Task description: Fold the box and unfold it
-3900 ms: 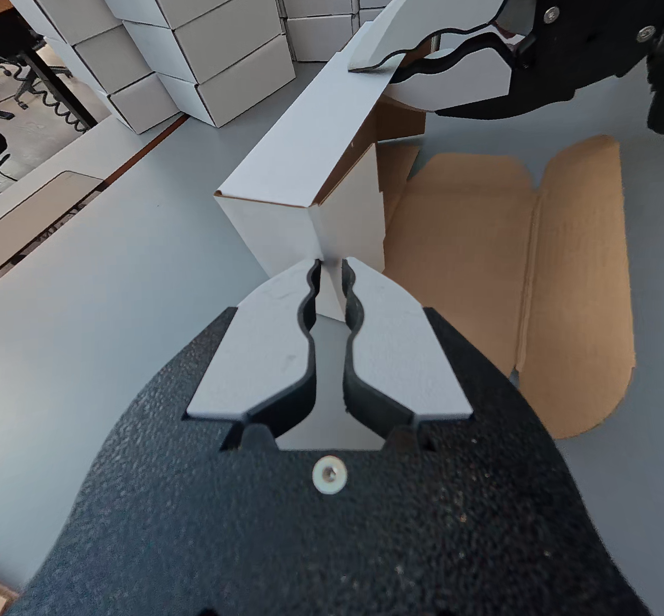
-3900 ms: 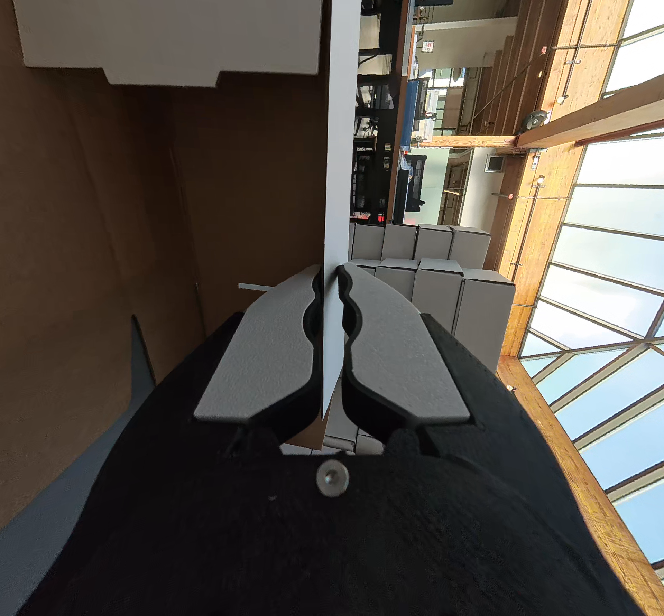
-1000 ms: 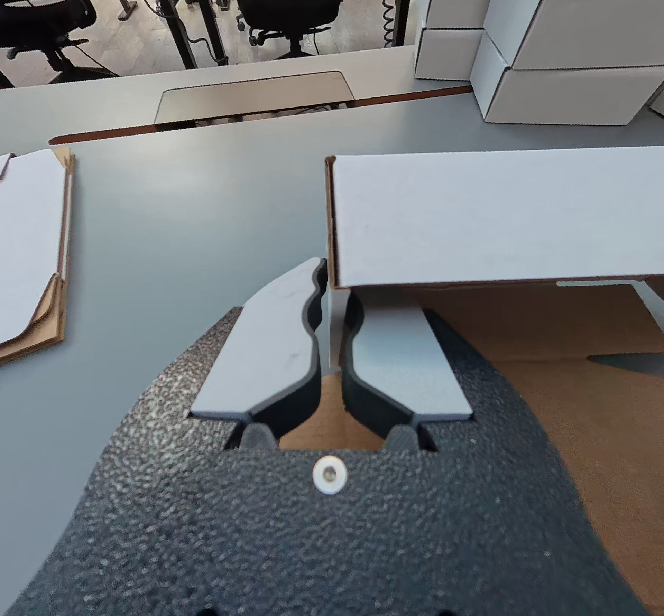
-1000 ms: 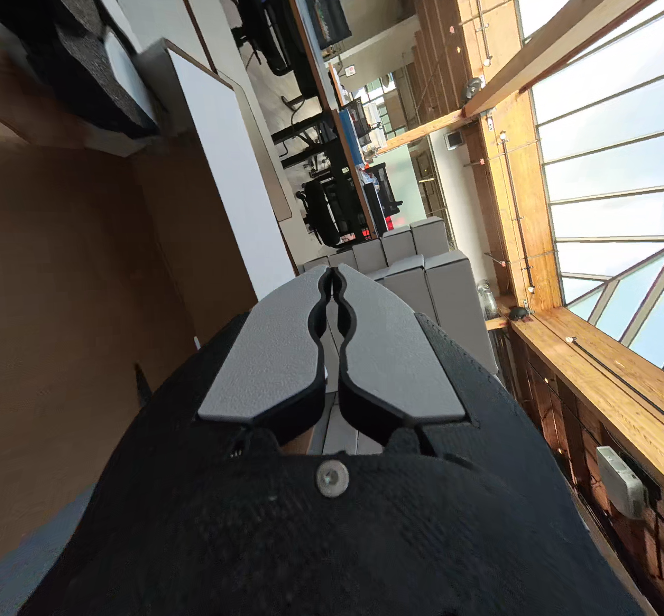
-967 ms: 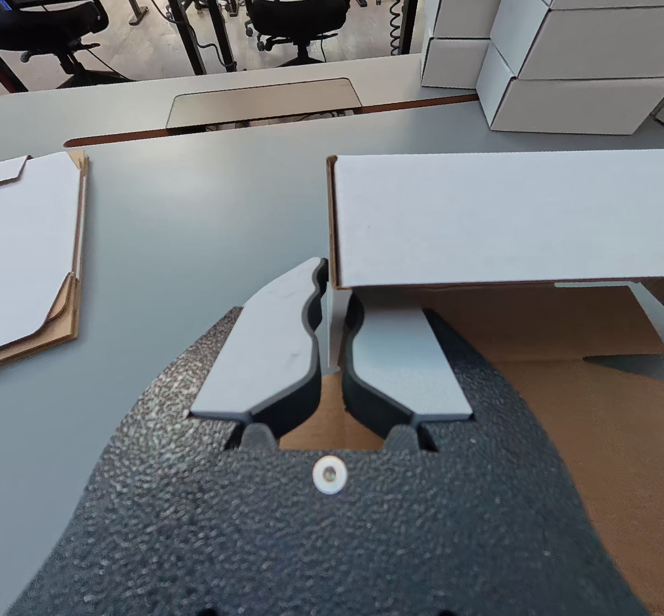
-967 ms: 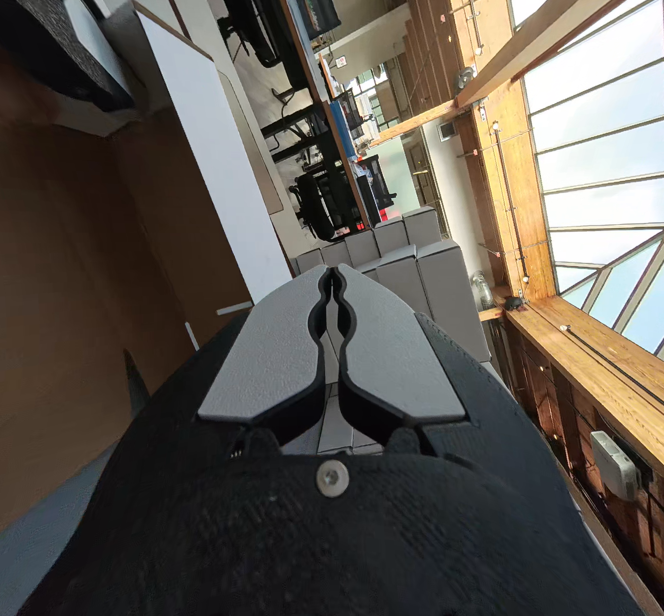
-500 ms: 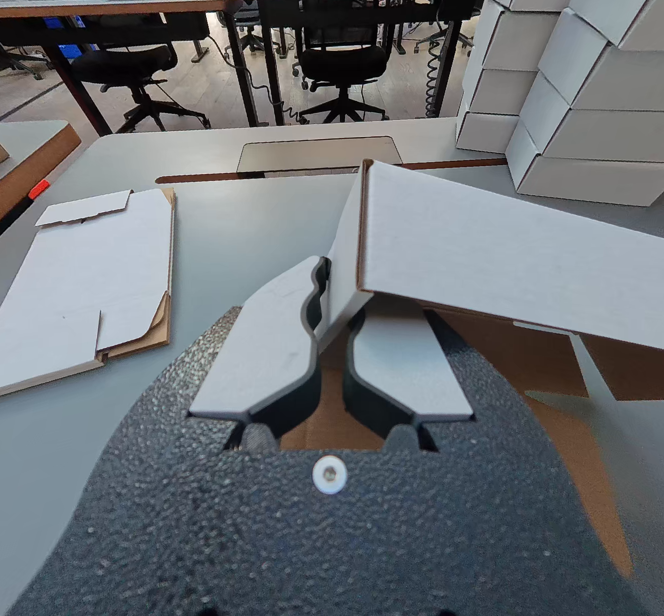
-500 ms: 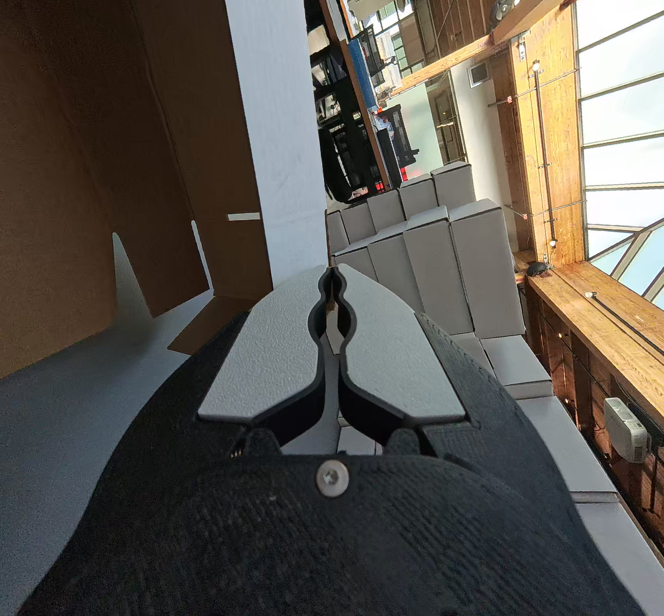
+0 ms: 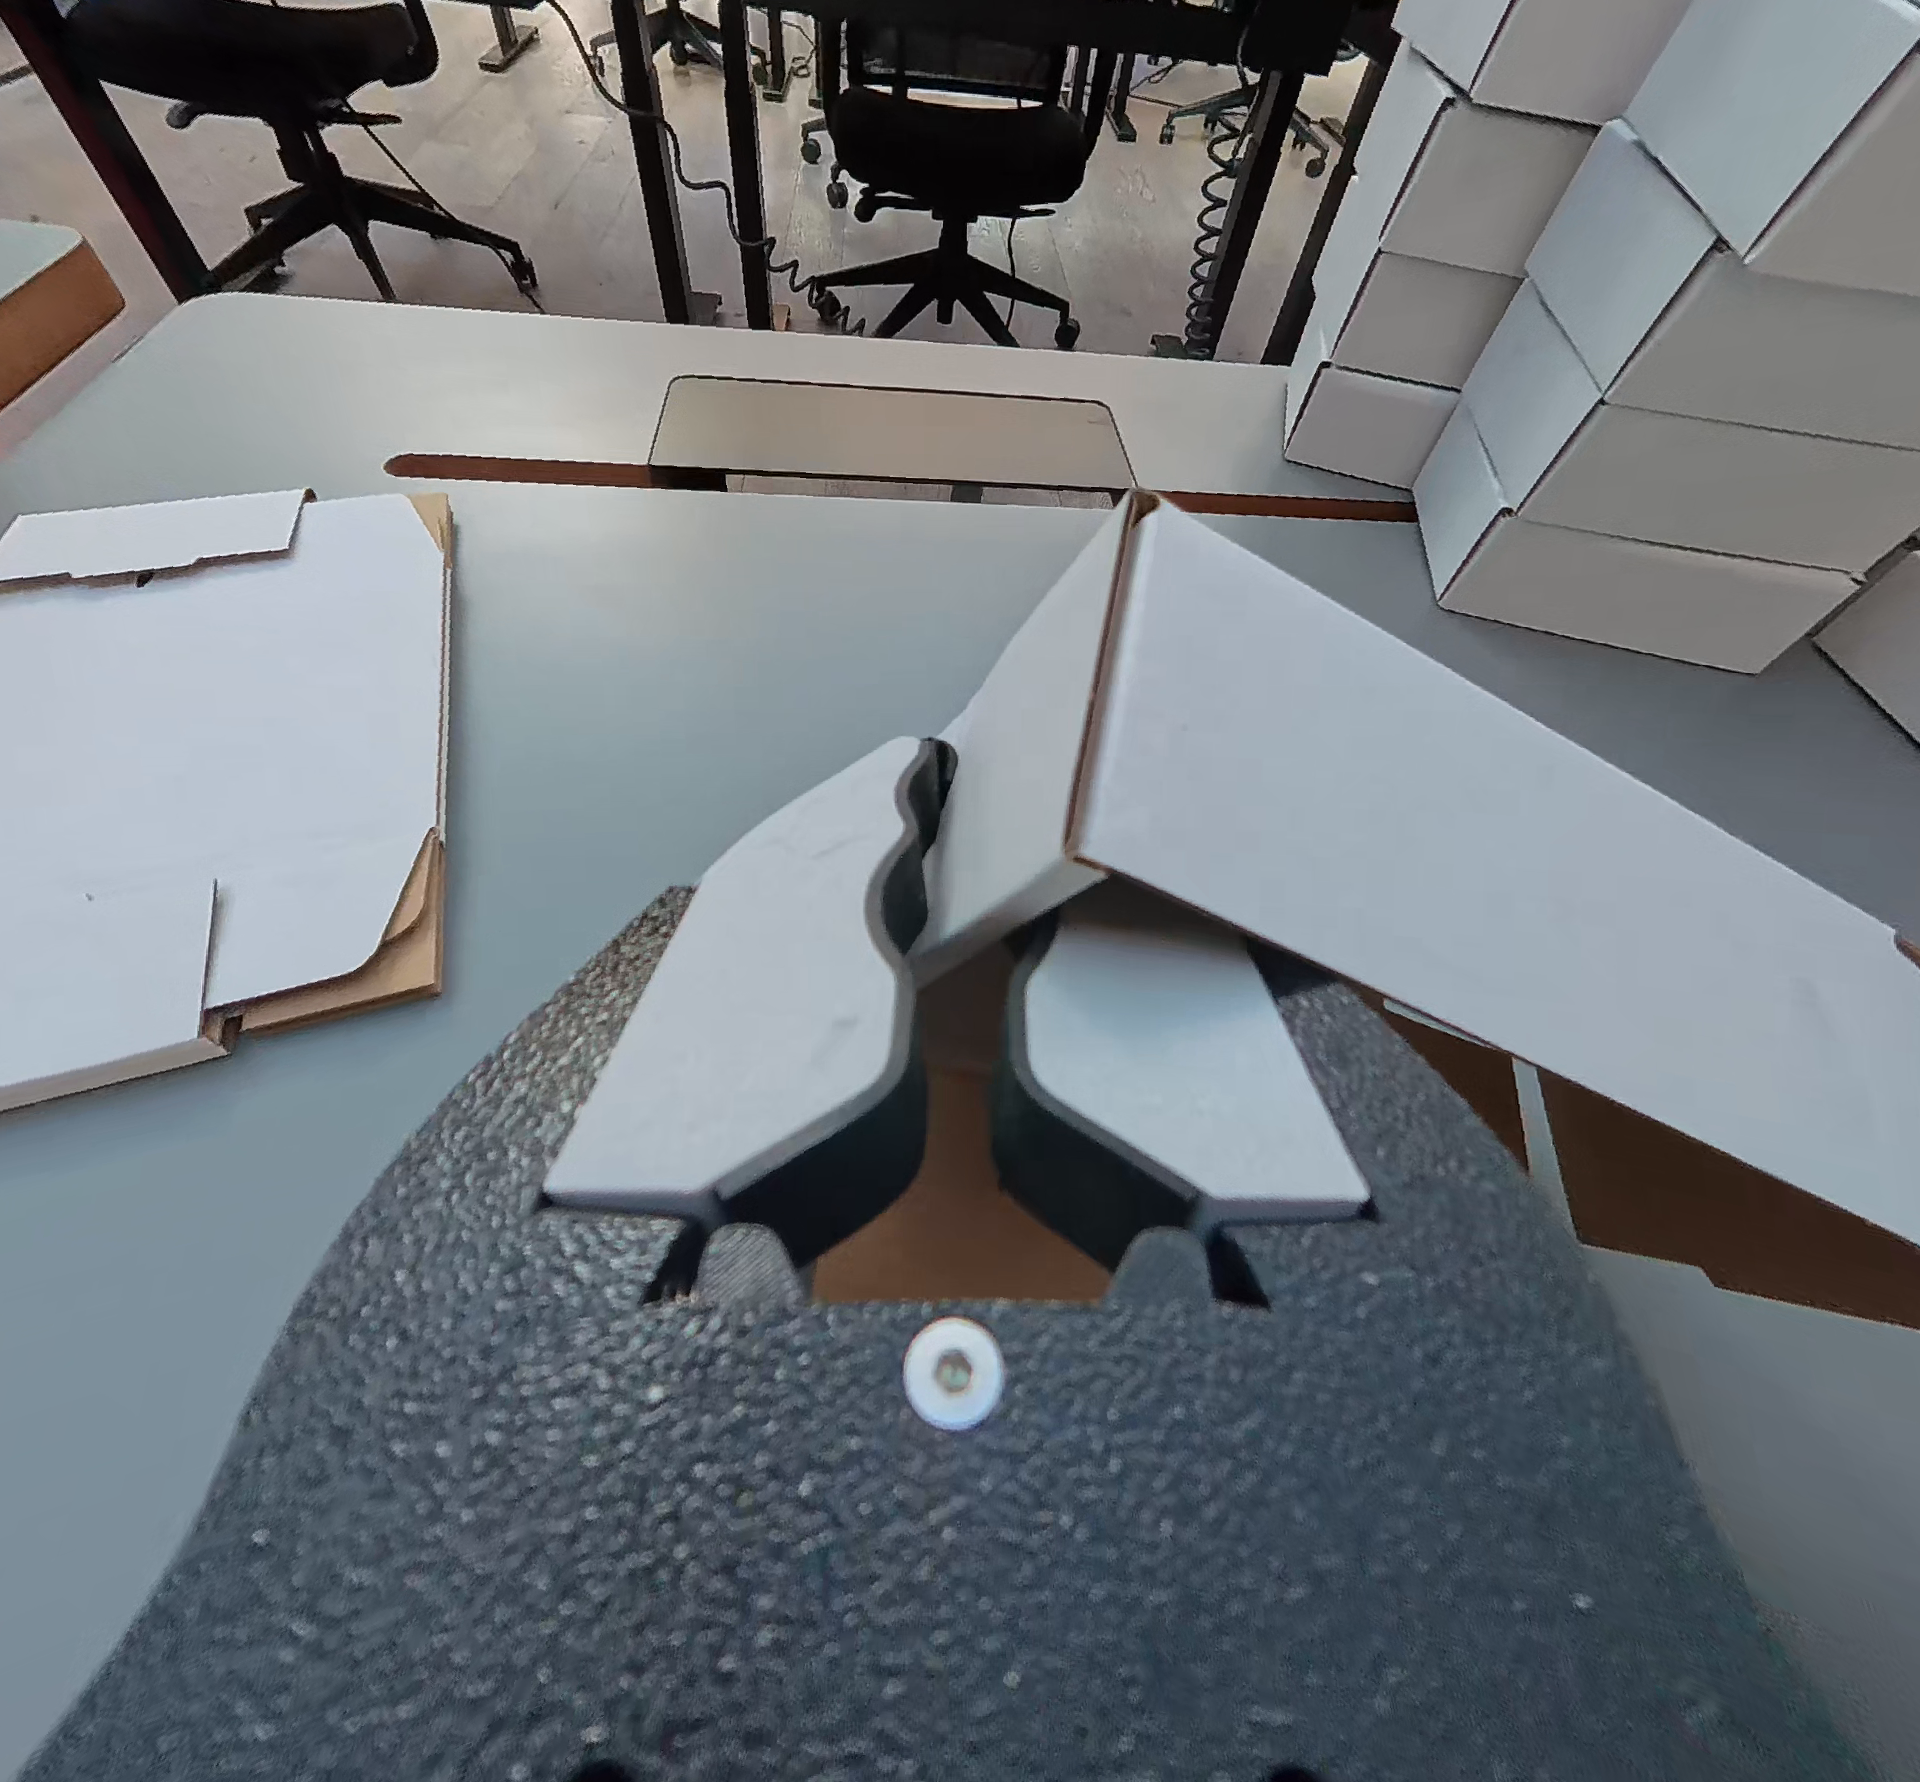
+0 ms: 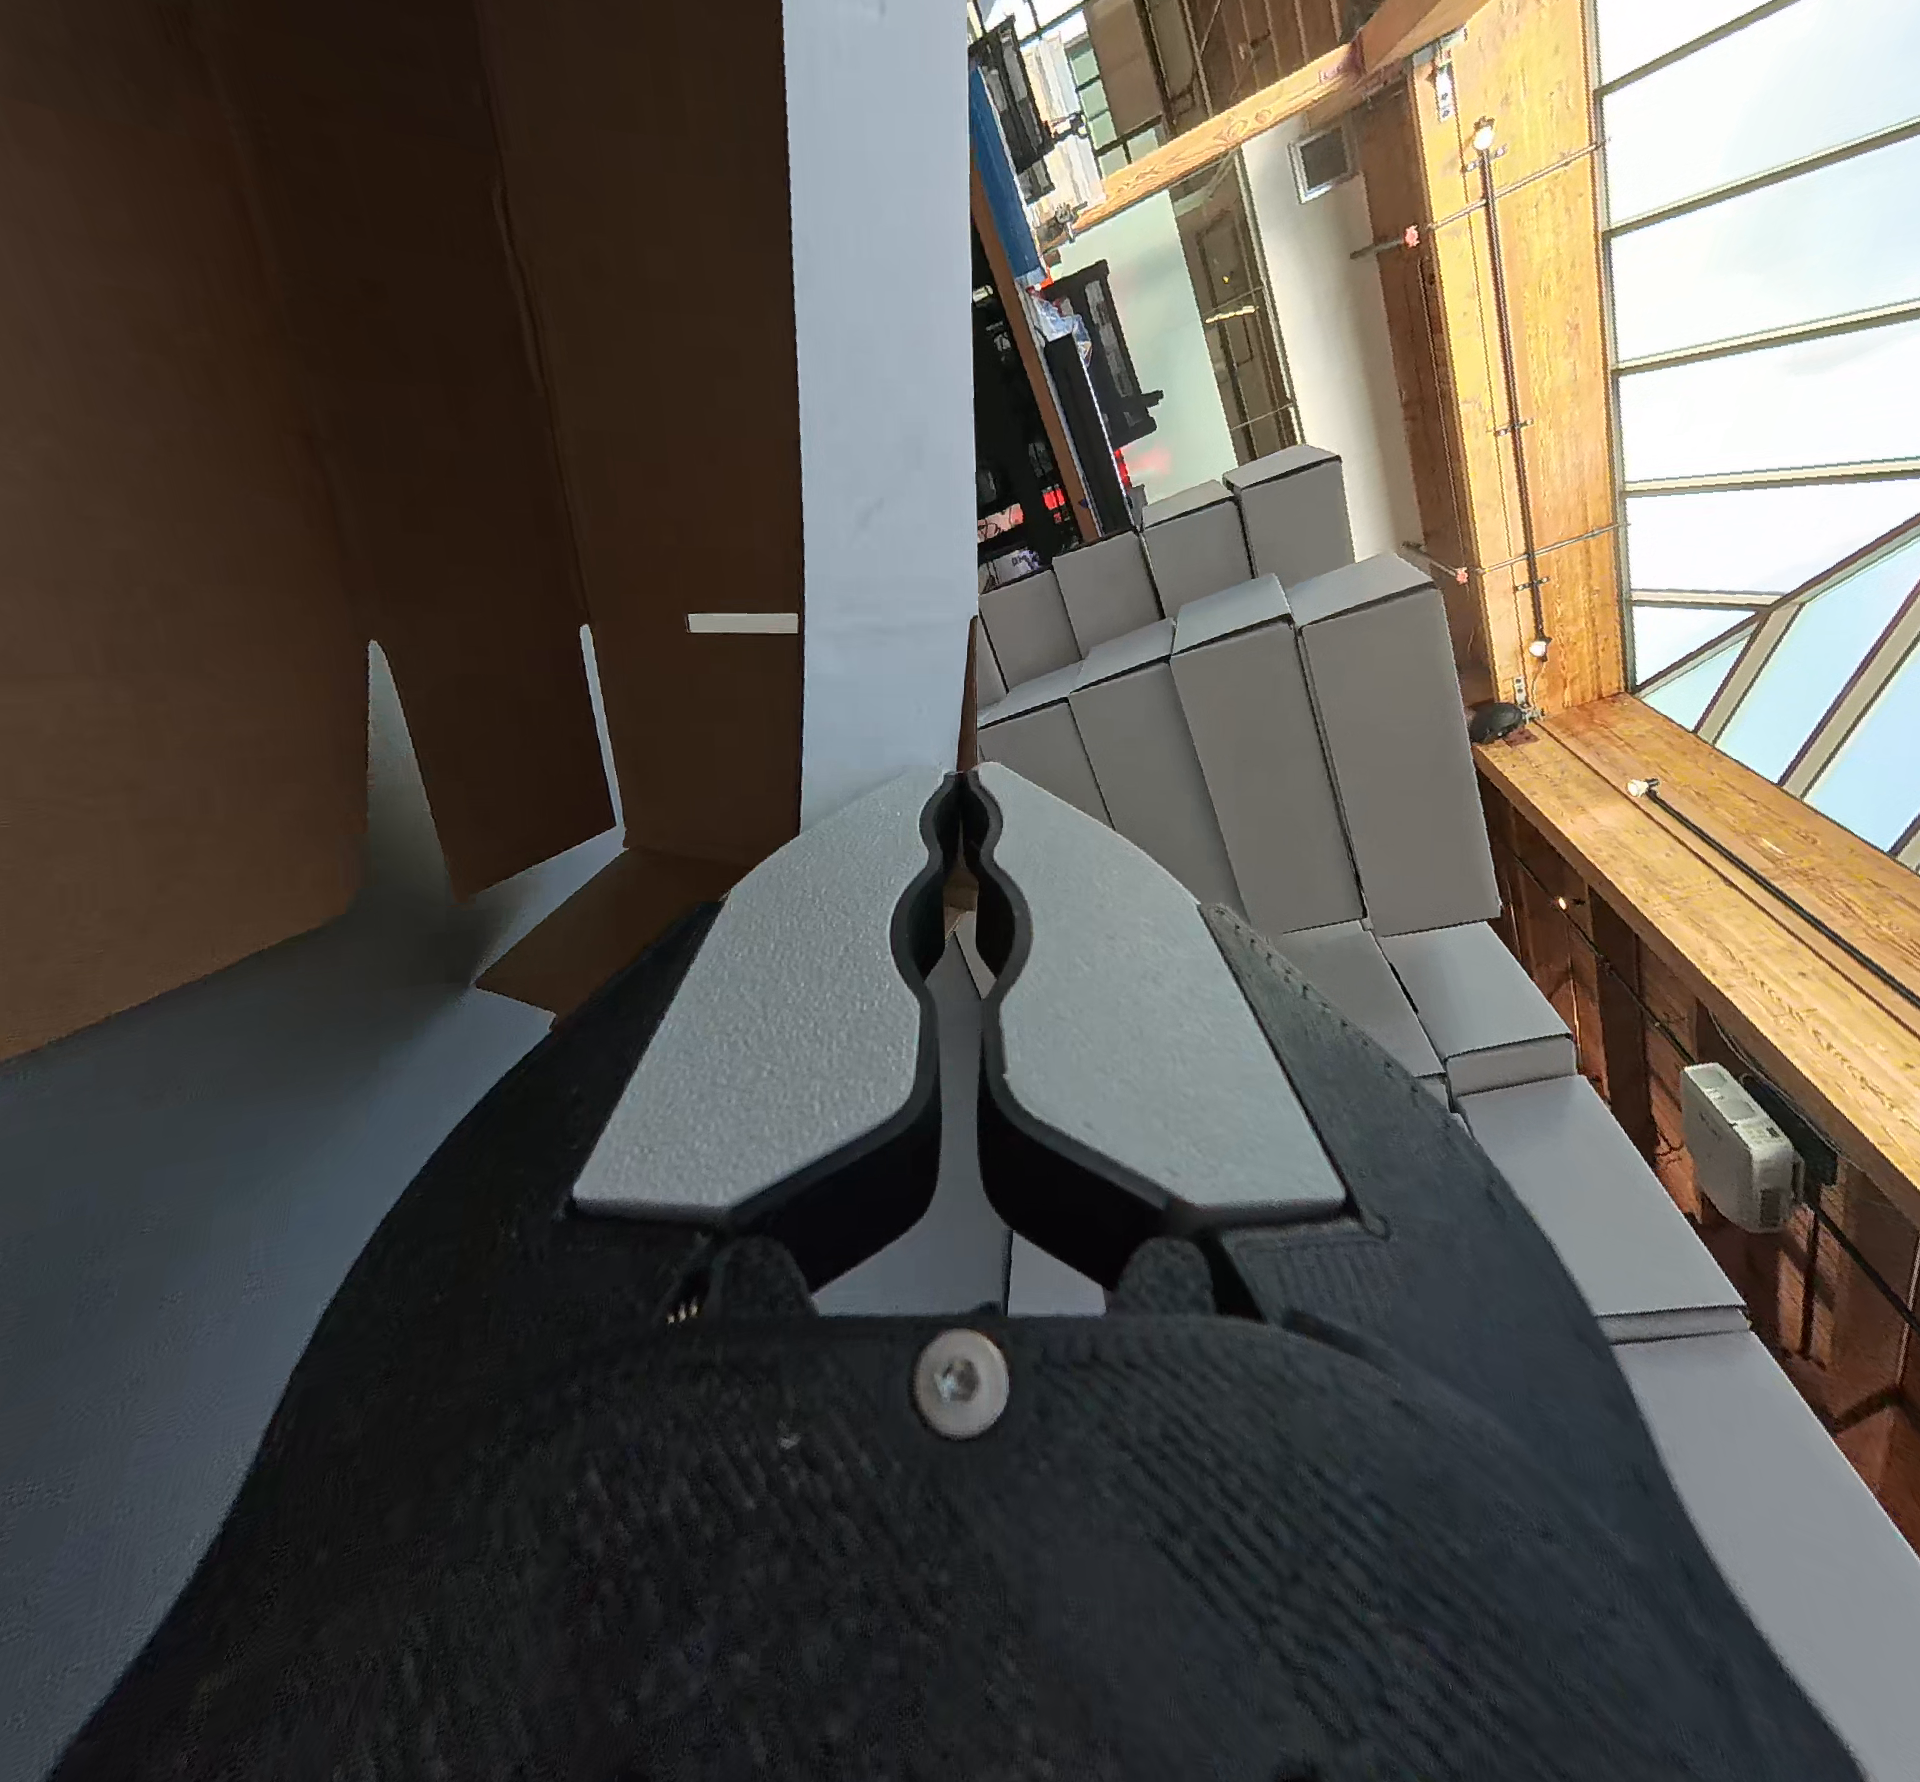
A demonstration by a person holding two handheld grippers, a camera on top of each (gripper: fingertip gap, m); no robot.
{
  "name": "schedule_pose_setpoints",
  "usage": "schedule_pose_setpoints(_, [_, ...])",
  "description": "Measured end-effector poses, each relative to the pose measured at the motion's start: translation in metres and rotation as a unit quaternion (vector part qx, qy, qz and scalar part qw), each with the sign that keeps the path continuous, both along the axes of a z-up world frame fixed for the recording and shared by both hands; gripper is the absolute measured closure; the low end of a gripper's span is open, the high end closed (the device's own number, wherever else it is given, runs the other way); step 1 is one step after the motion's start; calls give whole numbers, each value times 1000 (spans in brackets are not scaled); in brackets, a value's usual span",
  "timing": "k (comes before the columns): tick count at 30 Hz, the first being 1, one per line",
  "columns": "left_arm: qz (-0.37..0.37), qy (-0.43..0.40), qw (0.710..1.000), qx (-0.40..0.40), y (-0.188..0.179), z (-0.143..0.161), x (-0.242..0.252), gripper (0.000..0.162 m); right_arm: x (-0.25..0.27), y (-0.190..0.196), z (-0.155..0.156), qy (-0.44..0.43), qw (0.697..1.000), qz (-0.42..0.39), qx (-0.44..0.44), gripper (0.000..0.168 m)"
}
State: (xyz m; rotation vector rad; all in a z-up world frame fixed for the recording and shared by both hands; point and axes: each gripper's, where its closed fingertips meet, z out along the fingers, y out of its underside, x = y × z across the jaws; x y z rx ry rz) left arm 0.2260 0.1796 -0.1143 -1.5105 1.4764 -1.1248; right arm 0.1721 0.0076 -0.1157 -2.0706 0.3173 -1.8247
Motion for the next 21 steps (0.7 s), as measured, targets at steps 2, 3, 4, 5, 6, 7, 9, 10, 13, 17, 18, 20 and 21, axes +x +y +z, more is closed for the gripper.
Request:
schedule_pose_setpoints(2, [4, -1, 1000, -4, 1, 1, 1, 153, 1, 0, 4, -5, 1000, -13, -4, 168])
schedule_pose_setpoints(3, [5, 1, 1000, -10, 2, 1, 1, 154, 1, 1, 5, -11, 1000, -21, -11, 168])
schedule_pose_setpoints(4, [4, 3, 1000, -18, 2, 0, 2, 154, 0, 1, 8, -22, 999, -32, -26, 168])
schedule_pose_setpoints(5, [4, 4, 1000, -26, 2, -1, 2, 154, -2, 3, 9, -28, 998, -37, -41, 168])
schedule_pose_setpoints(6, [6, 4, 999, -35, 3, -2, 2, 153, -2, 6, 9, -30, 998, -39, -40, 168])
schedule_pose_setpoints(7, [3, 6, 999, -49, 1, -3, 2, 154, -2, 9, 7, -26, 998, -36, -34, 168])
schedule_pose_setpoints(9, [0, 5, 997, -71, -2, -5, 1, 154, -1, 14, 7, -22, 999, -34, -29, 168])
schedule_pose_setpoints(10, [1, 5, 997, -75, -2, -6, 0, 154, 2, 13, 6, -17, 999, -38, -20, 168])
schedule_pose_setpoints(13, [5, 7, 997, -76, 0, -9, -2, 154, 11, 7, 7, 5, 998, -30, 51, 168])
schedule_pose_setpoints(17, [0, -7, 998, -63, -8, -9, -6, 155, 12, 11, 30, 5, 986, -4, 164, 168])
schedule_pose_setpoints(18, [-6, -14, 998, -56, -12, -6, -7, 156, 12, 13, 34, 9, 981, 7, 193, 168])
schedule_pose_setpoints(20, [-12, -26, 999, -22, -18, -3, -11, 156, 15, 10, 38, 11, 973, 10, 232, 168])
schedule_pose_setpoints(21, [-13, -31, 999, -7, -19, -1, -13, 156, 18, 7, 38, 20, 967, 14, 253, 168])
